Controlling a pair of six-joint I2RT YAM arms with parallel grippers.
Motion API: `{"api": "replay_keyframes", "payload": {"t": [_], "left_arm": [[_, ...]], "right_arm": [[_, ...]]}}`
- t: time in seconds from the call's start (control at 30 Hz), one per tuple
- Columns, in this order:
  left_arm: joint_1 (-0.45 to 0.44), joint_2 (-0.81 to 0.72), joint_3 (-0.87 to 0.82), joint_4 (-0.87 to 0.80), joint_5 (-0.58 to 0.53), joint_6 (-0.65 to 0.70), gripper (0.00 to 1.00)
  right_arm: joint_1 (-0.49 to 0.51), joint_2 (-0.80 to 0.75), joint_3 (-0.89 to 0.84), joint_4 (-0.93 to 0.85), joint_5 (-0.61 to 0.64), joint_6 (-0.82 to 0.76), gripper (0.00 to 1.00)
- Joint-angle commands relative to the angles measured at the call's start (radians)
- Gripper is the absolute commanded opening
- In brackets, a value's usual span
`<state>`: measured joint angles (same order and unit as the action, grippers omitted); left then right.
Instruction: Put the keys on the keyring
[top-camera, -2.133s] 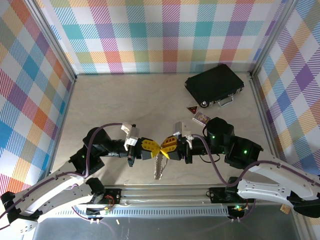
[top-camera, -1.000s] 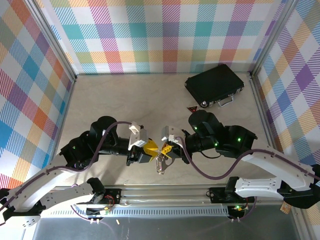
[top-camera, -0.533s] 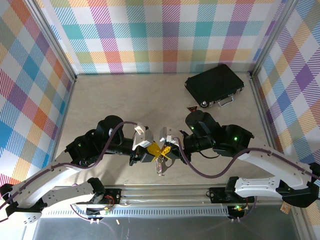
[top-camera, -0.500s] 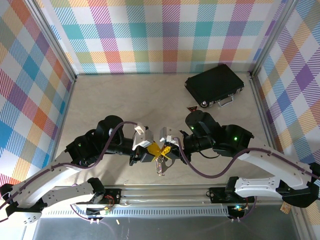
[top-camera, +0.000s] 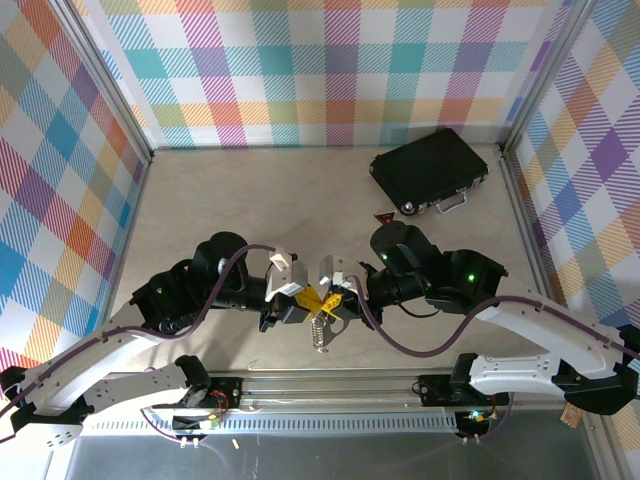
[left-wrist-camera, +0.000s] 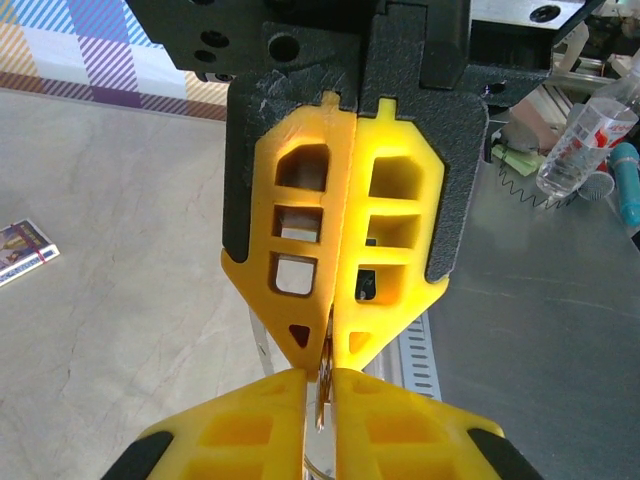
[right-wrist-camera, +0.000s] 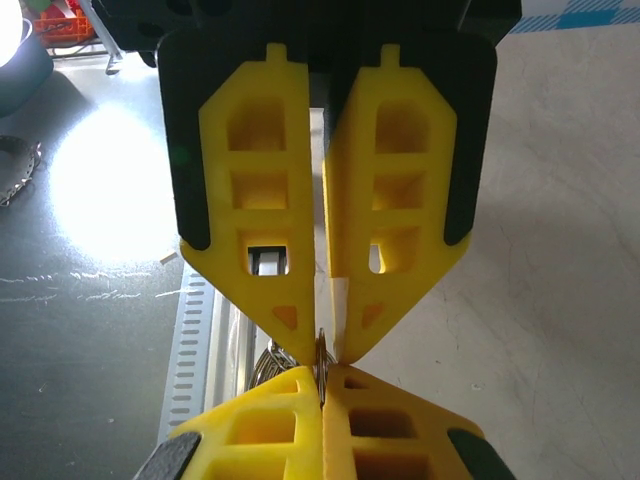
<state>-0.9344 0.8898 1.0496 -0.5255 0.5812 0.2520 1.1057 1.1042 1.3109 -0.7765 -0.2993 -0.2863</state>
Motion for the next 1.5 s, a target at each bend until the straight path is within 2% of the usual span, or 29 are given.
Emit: {"api": "replay_keyframes", "payload": {"t": [0.0,0.17,0.27,0.47,0.67,0.83,0.93,1.2,1.37,1.47], "left_arm": [[-0.011,-0.008,-0.008,0.019,-0.023,-0.004,0.14],[-0.015,-0.009,-0.014,0.025,-0.027,-0.013,0.13],[-0.020,-0.009,-0.019,0.037,-0.026,-0.017,0.00],[-0.023,-0.060,-0.052,0.111,-0.032,-0.054,0.00],[-0.023,-0.129,-0.109,0.239,-0.022,-0.117,0.00],[-0.023,-0.162,-0.145,0.357,0.003,-0.147,0.00],[-0.023,-0.174,-0.160,0.401,0.015,-0.164,0.00],[-0.023,-0.194,-0.200,0.478,0.046,-0.211,0.00],[-0.023,-0.198,-0.204,0.458,0.044,-0.207,0.00],[-0.023,-0.195,-0.185,0.396,0.030,-0.183,0.00]], "right_arm": [[0.016,-0.018,0.003,0.069,-0.055,-0.011,0.00],[0.021,-0.021,-0.004,0.086,-0.055,-0.003,0.00],[0.025,-0.018,-0.011,0.100,-0.043,0.005,0.00],[0.027,-0.030,-0.025,0.123,-0.020,0.030,0.00],[0.026,-0.060,-0.061,0.168,-0.006,0.071,0.20],[0.026,-0.093,-0.094,0.212,-0.006,0.099,0.26],[0.026,-0.107,-0.106,0.228,-0.010,0.108,0.27],[0.026,-0.117,-0.116,0.244,-0.012,0.114,0.15],[0.026,-0.107,-0.110,0.241,-0.017,0.108,0.00],[0.028,-0.108,-0.104,0.228,-0.008,0.097,0.00]]}}
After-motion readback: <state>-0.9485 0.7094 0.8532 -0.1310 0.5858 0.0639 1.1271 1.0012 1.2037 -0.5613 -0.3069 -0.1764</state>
